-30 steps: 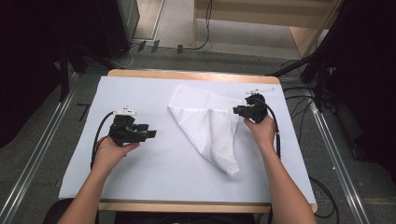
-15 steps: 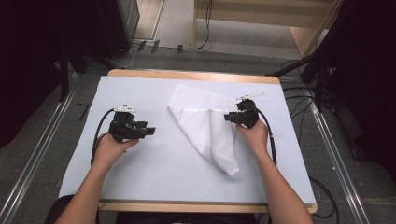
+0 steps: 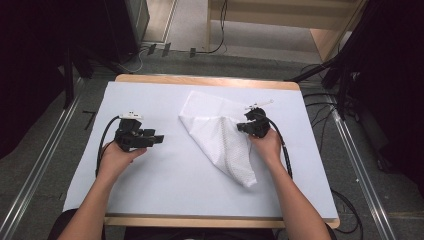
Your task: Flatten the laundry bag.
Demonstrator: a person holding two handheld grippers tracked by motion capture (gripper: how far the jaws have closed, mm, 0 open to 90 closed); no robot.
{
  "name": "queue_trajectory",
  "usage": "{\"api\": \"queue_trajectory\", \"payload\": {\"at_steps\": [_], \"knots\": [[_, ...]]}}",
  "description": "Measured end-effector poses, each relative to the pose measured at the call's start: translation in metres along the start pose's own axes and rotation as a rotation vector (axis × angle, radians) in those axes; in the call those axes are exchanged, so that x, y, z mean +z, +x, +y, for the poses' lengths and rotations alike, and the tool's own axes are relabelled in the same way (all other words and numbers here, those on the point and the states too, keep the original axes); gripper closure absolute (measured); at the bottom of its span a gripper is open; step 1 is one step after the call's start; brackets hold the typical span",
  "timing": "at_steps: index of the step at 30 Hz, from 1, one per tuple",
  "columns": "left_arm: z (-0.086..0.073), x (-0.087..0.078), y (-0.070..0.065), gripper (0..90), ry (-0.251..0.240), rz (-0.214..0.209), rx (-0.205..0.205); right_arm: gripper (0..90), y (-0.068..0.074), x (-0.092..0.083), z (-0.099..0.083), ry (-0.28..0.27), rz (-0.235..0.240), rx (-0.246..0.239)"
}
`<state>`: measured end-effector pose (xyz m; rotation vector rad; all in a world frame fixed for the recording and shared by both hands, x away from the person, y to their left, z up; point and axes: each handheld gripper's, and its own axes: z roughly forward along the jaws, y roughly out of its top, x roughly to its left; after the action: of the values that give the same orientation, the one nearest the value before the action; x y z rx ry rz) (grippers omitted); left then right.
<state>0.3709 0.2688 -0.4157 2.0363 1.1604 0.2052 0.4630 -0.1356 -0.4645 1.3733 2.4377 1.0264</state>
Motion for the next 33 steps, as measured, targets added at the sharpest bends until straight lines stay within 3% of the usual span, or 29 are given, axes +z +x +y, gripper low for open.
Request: {"api": "queue_trajectory", "payload": {"at_steps": [6,14,23,33], "knots": [[0.0,-0.001,0.003,49.0,0.002,-0.001,-0.004,90.0,0.009,-0.015,0.005,-0.038,0.041,-0.021],[0.0,-0.004,0.005,48.8,-0.009,0.01,-0.012,90.0,0.033,-0.043,0.017,-0.101,0.095,-0.065],[-0.001,-0.005,0.006,48.5,-0.01,0.013,-0.017,90.0,0.069,-0.047,0.026,-0.129,0.155,-0.15],[-0.003,-0.009,0.01,48.6,-0.014,0.022,-0.026,90.0,0.101,-0.049,0.034,-0.138,0.213,-0.21]]}}
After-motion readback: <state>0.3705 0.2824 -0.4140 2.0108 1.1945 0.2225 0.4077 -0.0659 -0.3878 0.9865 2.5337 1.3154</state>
